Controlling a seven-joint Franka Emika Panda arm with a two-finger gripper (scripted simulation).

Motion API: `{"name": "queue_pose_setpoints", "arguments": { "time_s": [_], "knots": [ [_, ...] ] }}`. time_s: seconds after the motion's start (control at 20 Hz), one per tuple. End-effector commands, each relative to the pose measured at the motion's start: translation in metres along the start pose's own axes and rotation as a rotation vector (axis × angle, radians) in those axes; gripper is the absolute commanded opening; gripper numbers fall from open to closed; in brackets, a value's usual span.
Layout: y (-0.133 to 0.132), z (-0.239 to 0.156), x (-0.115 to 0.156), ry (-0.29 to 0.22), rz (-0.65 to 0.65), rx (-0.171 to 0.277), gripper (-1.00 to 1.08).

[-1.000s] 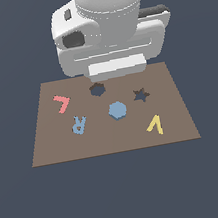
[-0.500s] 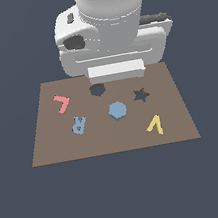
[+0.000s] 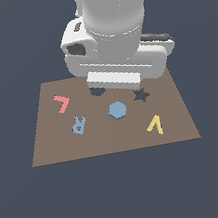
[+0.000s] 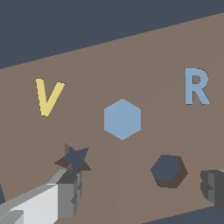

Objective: Insert a designated object into the corresponding slot on a board.

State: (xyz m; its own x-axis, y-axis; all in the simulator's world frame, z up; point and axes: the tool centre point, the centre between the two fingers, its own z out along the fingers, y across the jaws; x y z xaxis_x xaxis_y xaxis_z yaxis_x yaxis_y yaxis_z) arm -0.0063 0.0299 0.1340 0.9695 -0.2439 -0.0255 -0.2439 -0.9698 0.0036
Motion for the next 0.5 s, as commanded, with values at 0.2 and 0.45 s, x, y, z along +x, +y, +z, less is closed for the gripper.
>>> {"name": "queue_pose_setpoints", "arguments": {
  "time_s": [0.2,0.45],
  "knots": [
    [-0.004,0.018,0.006,0.005,0.226,0.003,1.00],
    [-0.007,0.034,0.013,0.009,0.425,0.006,1.00]
  ]
}}
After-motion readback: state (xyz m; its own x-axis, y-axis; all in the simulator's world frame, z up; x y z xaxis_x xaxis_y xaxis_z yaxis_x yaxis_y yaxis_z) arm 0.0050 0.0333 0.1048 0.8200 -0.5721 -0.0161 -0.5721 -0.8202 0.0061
